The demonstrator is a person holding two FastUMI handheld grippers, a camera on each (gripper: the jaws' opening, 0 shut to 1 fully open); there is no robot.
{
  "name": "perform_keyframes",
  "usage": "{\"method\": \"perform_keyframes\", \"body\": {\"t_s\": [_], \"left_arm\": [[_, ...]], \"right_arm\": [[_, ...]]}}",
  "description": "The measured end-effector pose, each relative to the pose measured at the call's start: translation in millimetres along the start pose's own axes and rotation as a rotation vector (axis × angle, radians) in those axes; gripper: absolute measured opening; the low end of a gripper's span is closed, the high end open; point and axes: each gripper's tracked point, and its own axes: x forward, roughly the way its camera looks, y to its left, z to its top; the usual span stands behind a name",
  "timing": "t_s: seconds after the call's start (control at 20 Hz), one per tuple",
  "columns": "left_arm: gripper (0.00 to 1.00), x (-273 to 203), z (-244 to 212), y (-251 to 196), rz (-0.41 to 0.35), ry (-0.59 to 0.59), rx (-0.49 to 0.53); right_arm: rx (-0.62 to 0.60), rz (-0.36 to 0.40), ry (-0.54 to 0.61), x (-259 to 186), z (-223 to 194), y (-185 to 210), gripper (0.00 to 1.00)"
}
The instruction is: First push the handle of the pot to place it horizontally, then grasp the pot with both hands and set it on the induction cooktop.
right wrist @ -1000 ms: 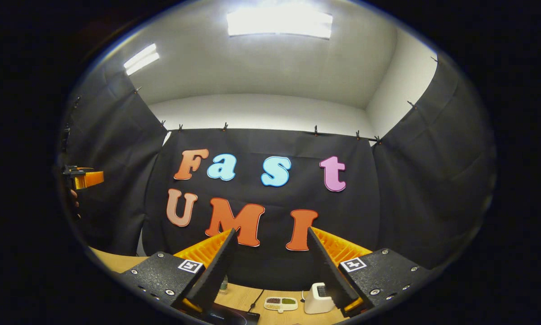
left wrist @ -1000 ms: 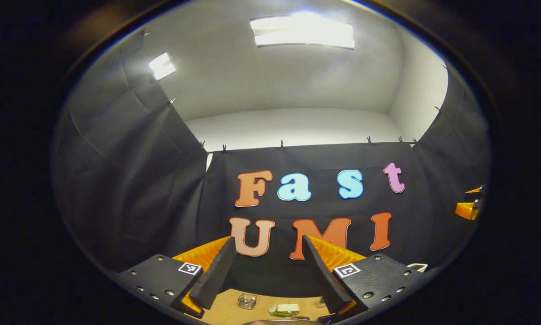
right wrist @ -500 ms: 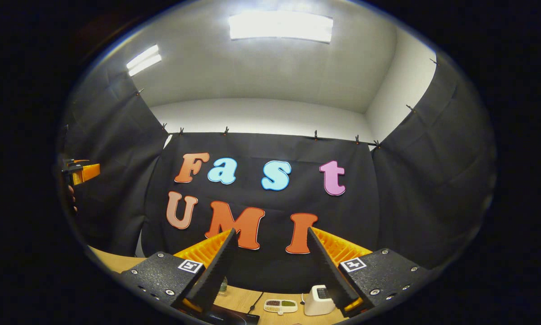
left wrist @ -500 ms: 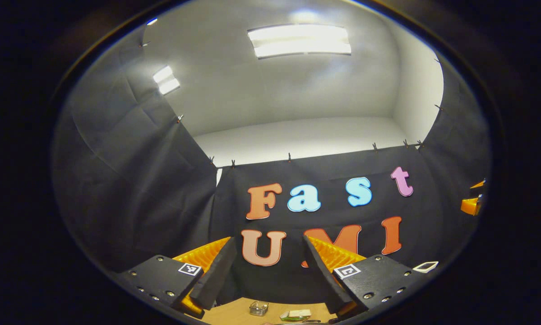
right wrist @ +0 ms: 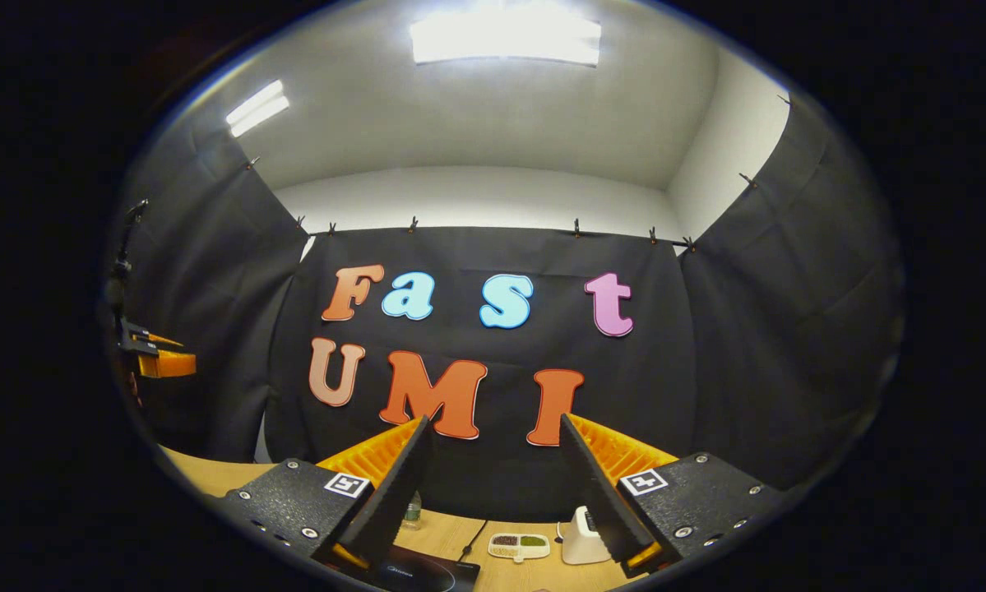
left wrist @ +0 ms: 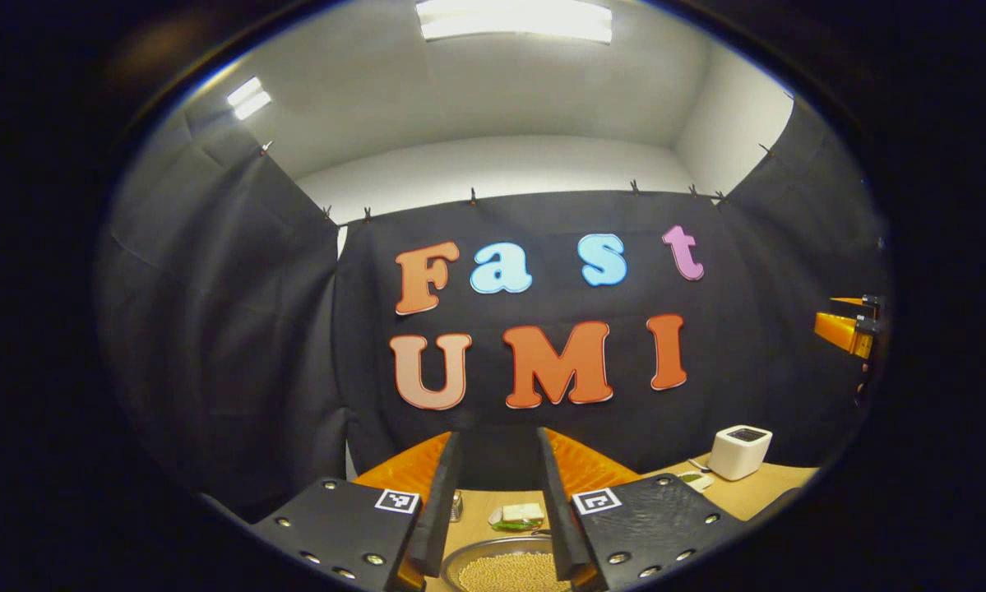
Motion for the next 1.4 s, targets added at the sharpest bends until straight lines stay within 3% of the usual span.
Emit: {"method": "perform_keyframes", "body": {"t_s": [0.05, 0.1, 0.15, 0.25, 0.35, 0.65, 1.05, 1.4], "left_arm": [[0.46, 2, -11, -2, -0.007, 0.031, 0.004], [0.44, 4, -24, -4, -0.017, 0.068, -0.001], [0.31, 5, -37, -7, -0.029, 0.111, -0.008], [0.25, 6, -66, -11, -0.048, 0.200, -0.023], [0.10, 2, -94, -17, -0.074, 0.289, -0.039], [0.09, -5, -158, -23, -0.093, 0.473, -0.034], [0.07, -38, -247, -30, -0.118, 0.801, -0.177], [0.07, -69, -298, -34, -0.136, 1.013, -0.288]], "right_arm": [[0.001, 0.000, 0.002, 0, -2, 0, 0.95], [0.000, 0.000, 0.004, 0, -5, 0, 0.95], [-0.001, 0.001, 0.007, 0, -8, 0, 0.95], [-0.005, 0.003, 0.016, -1, -16, 1, 0.95], [-0.008, 0.008, 0.027, -2, -24, 4, 0.95], [-0.030, 0.015, 0.039, -1, -46, 10, 0.95], [-0.037, 0.025, 0.068, -2, -80, 20, 0.95], [-0.056, 0.027, 0.086, 1, -108, 30, 0.95]]}}
